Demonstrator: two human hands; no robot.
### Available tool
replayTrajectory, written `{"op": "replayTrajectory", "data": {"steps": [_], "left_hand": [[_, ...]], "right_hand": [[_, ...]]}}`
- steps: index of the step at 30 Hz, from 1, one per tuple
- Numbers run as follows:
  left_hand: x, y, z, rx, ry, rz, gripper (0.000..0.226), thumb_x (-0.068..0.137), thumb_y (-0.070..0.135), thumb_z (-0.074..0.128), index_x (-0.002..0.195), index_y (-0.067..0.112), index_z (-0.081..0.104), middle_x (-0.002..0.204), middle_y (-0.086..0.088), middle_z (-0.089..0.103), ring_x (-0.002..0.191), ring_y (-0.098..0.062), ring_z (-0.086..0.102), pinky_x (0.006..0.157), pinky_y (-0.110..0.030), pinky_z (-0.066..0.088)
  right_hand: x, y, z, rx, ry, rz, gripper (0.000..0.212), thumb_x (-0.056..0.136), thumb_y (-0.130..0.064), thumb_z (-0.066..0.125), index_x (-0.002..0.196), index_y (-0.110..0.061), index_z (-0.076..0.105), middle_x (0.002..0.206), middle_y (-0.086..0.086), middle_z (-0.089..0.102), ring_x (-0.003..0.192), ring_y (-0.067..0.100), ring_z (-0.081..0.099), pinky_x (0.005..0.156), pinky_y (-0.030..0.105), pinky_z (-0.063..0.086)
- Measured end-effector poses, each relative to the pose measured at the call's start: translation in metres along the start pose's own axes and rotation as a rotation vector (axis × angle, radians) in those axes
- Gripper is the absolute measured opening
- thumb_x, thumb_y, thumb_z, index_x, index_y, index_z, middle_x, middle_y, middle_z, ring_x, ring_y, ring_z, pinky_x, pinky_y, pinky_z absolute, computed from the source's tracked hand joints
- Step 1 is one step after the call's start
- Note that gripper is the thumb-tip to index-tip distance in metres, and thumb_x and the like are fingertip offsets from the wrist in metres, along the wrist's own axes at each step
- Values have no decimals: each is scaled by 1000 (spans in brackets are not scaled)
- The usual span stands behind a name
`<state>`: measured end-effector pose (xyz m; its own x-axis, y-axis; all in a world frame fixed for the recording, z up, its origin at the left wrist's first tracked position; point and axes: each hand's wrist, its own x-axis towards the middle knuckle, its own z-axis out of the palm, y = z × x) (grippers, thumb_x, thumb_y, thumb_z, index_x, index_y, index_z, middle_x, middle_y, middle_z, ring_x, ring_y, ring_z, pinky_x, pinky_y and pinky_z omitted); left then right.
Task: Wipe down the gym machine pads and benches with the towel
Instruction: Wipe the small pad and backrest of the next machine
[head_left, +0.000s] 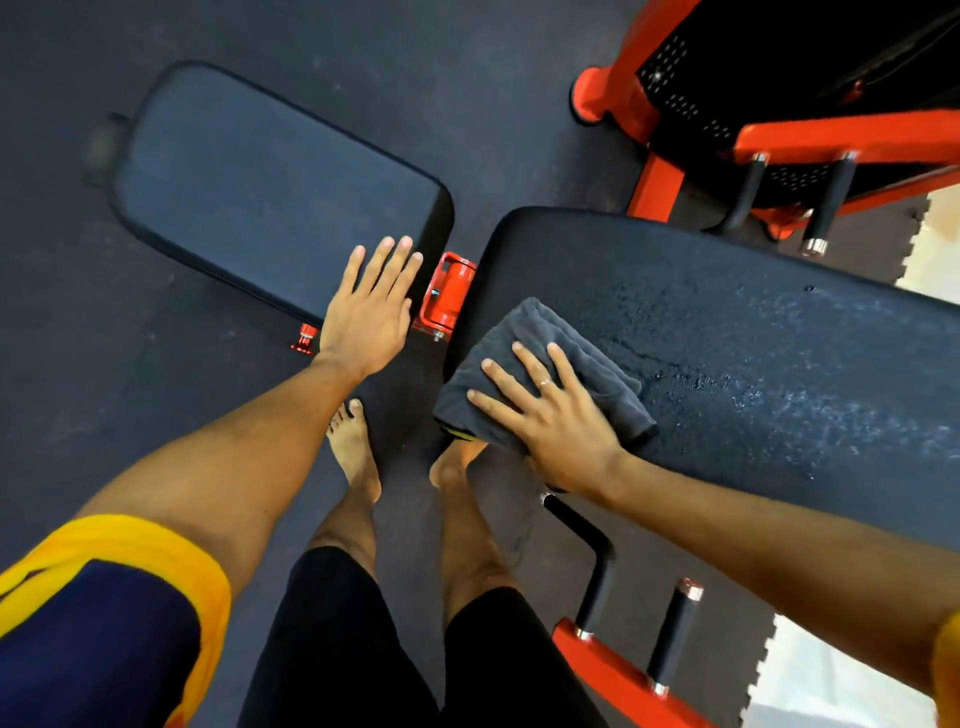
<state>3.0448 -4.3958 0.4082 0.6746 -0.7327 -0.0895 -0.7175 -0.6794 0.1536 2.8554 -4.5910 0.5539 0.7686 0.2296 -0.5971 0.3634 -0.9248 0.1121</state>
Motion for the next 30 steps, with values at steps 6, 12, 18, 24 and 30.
{"op": "replayTrajectory", "data": {"steps": [6,12,18,24,30], "left_hand": [[0,0,1,-37,7,-19,62,105,24,40,162,10,18,171,-9,12,158,-26,8,128,-51,6],[0,23,-7,-155,-22,-156,62,102,20,45,159,8,27,170,-9,17,157,-28,11,127,-53,7],[-3,58,-8,-388,31,-266,53,104,18,41,156,5,35,166,-12,28,156,-29,19,128,-50,12],[-2,90,-5,-664,77,-355,57,102,5,43,158,7,33,164,-9,33,154,-23,24,128,-36,13],[20,117,-17,-798,87,-351,50,106,16,45,156,10,39,163,-4,35,153,-17,27,126,-32,21]], "right_hand": [[80,14,-13,93,-36,66,86,84,-79,38,157,-35,40,170,4,25,158,39,10,121,67,-7],[82,88,-26,166,54,288,89,82,-80,18,155,-35,46,168,4,31,157,37,18,124,65,1],[10,62,-11,134,111,248,77,90,-72,37,157,-34,42,167,8,32,155,43,21,122,68,6],[71,83,-21,95,6,185,88,85,-77,10,159,-37,36,170,5,24,158,39,11,122,68,-3],[78,154,-34,173,26,465,79,92,-77,37,161,-39,29,170,3,24,155,39,19,124,61,9]]}}
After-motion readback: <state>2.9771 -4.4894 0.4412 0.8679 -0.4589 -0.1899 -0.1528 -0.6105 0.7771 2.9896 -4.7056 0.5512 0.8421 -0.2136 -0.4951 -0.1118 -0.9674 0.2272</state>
